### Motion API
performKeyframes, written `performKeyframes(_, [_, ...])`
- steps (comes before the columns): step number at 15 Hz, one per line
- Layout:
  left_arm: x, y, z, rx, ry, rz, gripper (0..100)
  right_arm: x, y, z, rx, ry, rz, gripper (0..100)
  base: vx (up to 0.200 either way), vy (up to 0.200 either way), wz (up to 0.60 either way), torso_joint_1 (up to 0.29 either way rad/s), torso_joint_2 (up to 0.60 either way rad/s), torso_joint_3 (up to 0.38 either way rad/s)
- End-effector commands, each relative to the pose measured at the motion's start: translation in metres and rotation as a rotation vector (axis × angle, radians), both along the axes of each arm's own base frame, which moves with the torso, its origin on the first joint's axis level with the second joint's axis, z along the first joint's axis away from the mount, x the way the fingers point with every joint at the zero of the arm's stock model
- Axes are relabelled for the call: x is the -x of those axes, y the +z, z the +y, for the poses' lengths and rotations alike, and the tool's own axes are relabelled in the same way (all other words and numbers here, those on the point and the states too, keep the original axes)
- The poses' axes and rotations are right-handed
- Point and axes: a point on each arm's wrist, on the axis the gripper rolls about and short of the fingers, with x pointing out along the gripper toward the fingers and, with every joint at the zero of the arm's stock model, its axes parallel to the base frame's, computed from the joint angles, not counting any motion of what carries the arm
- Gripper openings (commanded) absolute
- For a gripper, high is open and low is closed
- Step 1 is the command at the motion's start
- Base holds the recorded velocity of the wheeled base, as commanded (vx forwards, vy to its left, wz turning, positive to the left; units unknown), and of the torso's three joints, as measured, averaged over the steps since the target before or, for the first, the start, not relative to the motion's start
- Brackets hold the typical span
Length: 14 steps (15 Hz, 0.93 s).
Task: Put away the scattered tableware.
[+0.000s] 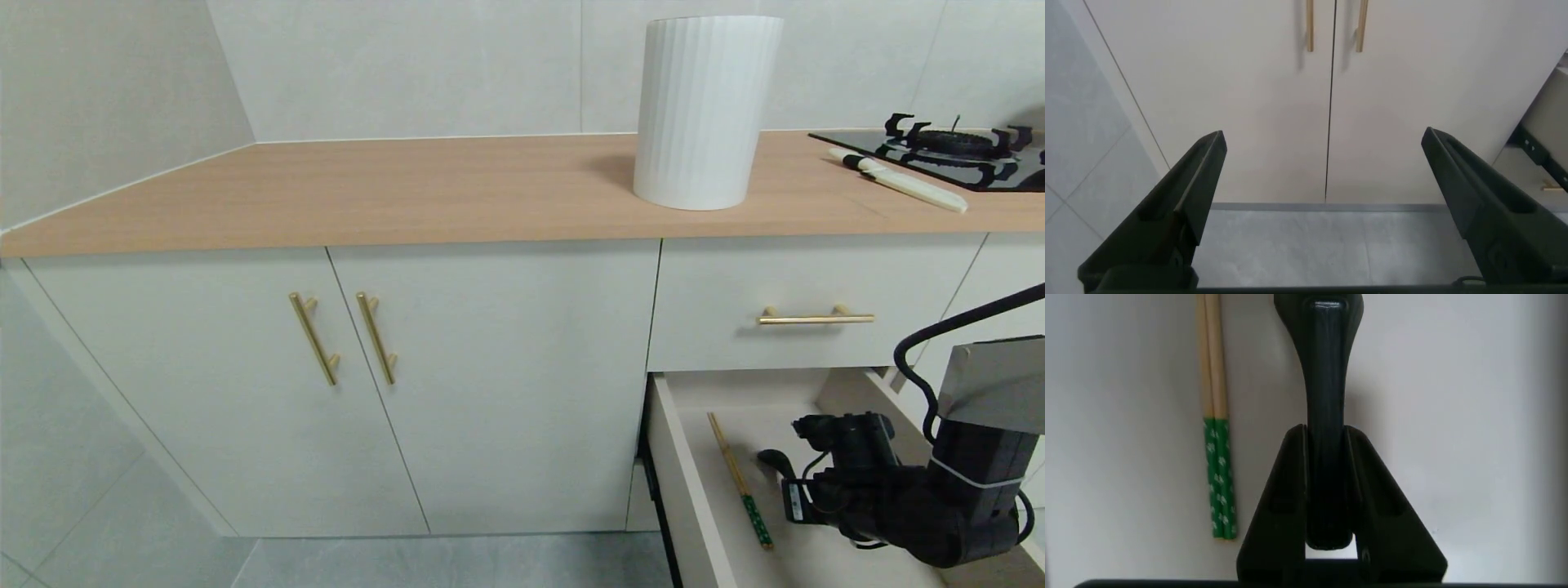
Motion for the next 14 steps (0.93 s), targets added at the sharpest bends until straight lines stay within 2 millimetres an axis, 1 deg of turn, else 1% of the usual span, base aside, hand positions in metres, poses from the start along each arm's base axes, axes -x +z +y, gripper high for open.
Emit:
performKeyframes(1, [0.000, 0.000, 0.000, 0.001, 0.001, 0.000, 100, 0.001, -0.007, -0.001, 0.003, -0.002, 0.024, 100, 0.000, 0.000, 0.00, 0.000, 0.00, 0.000])
performKeyframes(4, [0.000, 0.000, 0.000, 0.001, 0.001, 0.000, 100, 0.001, -0.004, -0.001, -0.004, -0.001, 0.013, 100, 0.000, 0.000, 0.00, 0.000, 0.00, 0.000])
performKeyframes(6, [0.000, 0.000, 0.000, 0.001, -0.001, 0.000, 100, 0.004, 0.009, -0.002, -0.010, -0.005, -0.019, 100, 0.000, 0.000, 0.00, 0.000, 0.00, 0.000])
performKeyframes(7, [0.000, 0.000, 0.000, 0.001, 0.001, 0.000, 100, 0.007, 0.021, -0.002, -0.014, -0.005, -0.051, 100, 0.000, 0.000, 0.00, 0.000, 0.00, 0.000])
performKeyframes(8, [0.000, 0.000, 0.000, 0.001, 0.001, 0.000, 100, 0.011, 0.039, -0.003, -0.023, -0.005, -0.099, 100, 0.000, 0.000, 0.00, 0.000, 0.00, 0.000])
performKeyframes(11, [0.000, 0.000, 0.000, 0.001, 0.001, 0.000, 100, 0.038, 0.101, -0.006, -0.039, 0.003, -0.251, 100, 0.000, 0.000, 0.00, 0.000, 0.00, 0.000])
performKeyframes(14, [0.000, 0.000, 0.000, 0.001, 0.001, 0.000, 100, 0.067, 0.149, -0.008, -0.035, 0.010, -0.207, 100, 0.000, 0.000, 0.00, 0.000, 0.00, 0.000])
